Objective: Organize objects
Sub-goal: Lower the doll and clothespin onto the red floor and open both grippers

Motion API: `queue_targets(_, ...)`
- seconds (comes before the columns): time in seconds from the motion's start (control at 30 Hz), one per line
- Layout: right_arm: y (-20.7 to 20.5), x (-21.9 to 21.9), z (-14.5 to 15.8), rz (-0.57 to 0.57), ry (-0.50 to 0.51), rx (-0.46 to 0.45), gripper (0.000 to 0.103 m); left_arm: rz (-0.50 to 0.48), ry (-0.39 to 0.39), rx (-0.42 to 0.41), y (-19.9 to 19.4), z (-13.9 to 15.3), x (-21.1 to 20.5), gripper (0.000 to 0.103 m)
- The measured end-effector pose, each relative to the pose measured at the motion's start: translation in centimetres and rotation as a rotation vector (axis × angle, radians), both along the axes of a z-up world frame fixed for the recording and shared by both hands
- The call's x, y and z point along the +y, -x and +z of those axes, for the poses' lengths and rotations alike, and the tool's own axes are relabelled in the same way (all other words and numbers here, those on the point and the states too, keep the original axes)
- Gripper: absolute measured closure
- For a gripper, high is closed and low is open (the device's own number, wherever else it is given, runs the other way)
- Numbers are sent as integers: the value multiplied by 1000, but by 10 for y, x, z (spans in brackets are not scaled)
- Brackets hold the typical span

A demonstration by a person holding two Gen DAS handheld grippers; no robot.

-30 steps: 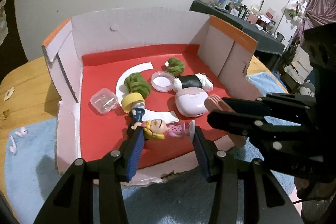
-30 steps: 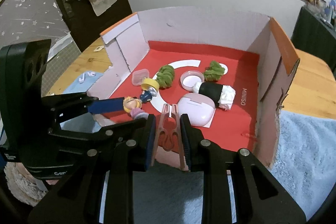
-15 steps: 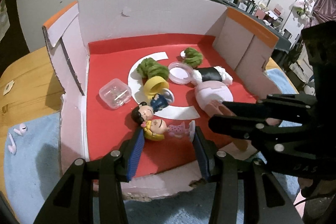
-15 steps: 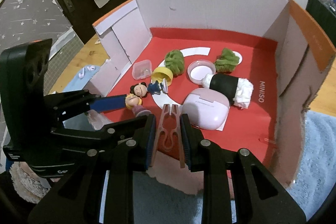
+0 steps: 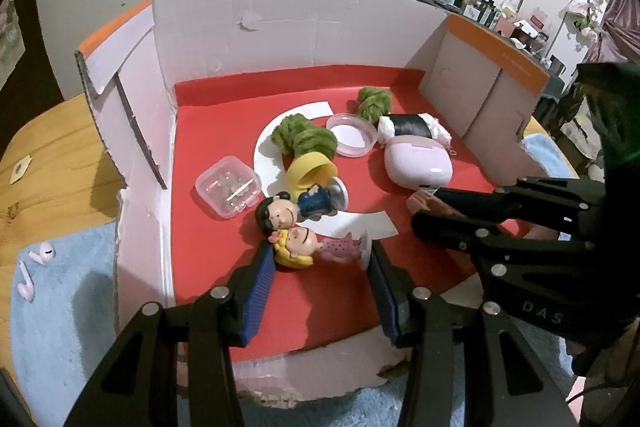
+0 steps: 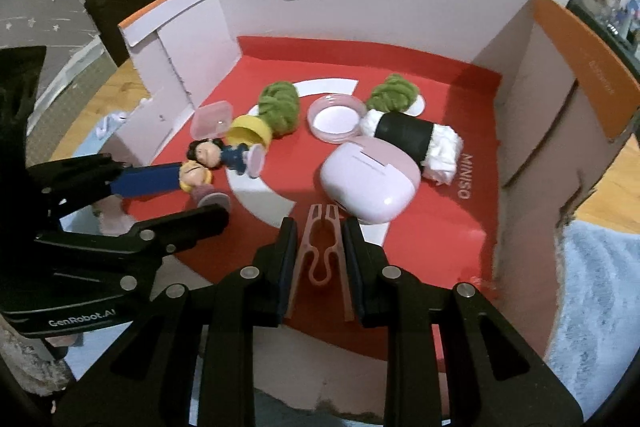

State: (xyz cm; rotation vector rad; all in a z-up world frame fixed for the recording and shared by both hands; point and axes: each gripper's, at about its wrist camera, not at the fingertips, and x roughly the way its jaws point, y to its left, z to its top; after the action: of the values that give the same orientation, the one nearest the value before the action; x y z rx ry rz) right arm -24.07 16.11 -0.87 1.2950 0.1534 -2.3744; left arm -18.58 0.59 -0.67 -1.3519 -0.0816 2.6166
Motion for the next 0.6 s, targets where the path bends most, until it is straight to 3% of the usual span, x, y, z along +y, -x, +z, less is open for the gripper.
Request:
queue_targets(0.23, -1, 4, 0, -5, -4, 6, 80, 25, 56, 9, 4, -3, 5, 54)
queue_targets(0.6, -3, 4, -1, 3, 25, 3, 80, 39, 65, 16, 4, -3, 6, 54)
